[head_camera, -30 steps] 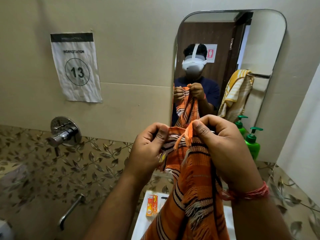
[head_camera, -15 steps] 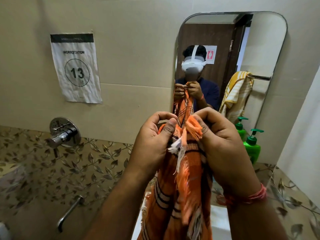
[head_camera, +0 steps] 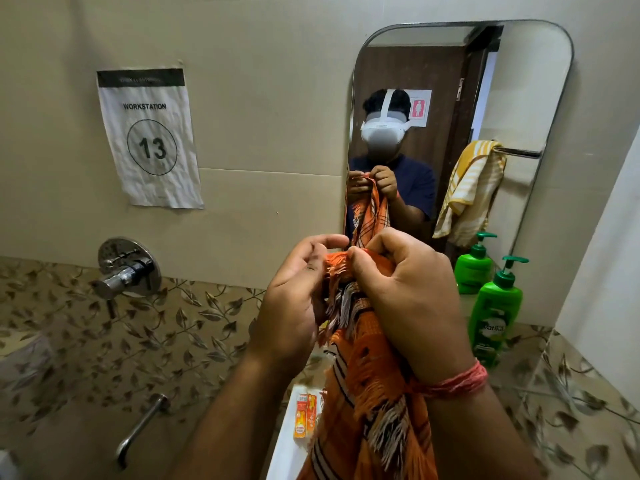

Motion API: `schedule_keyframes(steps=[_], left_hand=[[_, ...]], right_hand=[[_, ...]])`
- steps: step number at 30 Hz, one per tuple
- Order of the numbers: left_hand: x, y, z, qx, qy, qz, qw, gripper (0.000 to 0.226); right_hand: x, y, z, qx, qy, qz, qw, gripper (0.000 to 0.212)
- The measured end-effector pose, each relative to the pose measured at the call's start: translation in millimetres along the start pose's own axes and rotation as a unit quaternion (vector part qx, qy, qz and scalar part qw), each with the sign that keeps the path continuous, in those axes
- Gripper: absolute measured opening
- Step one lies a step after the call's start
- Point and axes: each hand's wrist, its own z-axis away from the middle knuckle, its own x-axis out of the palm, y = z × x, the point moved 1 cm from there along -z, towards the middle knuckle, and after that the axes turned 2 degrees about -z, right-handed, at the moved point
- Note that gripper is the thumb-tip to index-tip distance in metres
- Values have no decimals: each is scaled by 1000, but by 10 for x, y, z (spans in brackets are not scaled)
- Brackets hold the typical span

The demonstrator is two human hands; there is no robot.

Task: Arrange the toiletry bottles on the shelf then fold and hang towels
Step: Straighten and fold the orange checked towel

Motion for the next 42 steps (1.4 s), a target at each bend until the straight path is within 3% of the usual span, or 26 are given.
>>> schedule_keyframes(steps=[3,12,18,20,23,25,27,30,35,39,42], left_hand=[[27,9,44,13,-16,2,1000,48],[-52,-29,-2,68,29,-138,988,21],[-181,48,-180,136,95,-228,959,17],[-258,150,-233,150,80,-210,963,19],[-398,352,-282,143,4,-226,964,23],[-471,470,-297,129,-58,-266,953,25],[-504,557,-304,121,-105,-304,939,26],[-503,593,-316,105,-124,-341,926,25],[-470,550,-305,108,-99,-363,920,26],[-510,551,-304,139,-30,-375,916,27],[-534,571,-299,165,17,-341,925,41]], right_hand=[[15,-7,2,-27,10,17,999,19],[0,29,-13,-50,-77,-4,996,15],[-4,91,80,32,-194,-259,945,15],[-31,156,105,34,-220,-256,941,18],[30,217,184,1,-335,-201,920,10],[129,262,253,-54,-313,-110,942,8],[236,268,286,-81,-234,-69,966,8],[358,249,299,-72,-175,-173,967,18],[479,193,314,-30,-147,-341,928,20],[500,86,334,-32,-142,-316,938,23],[477,-126,306,-64,-184,-271,943,19]])
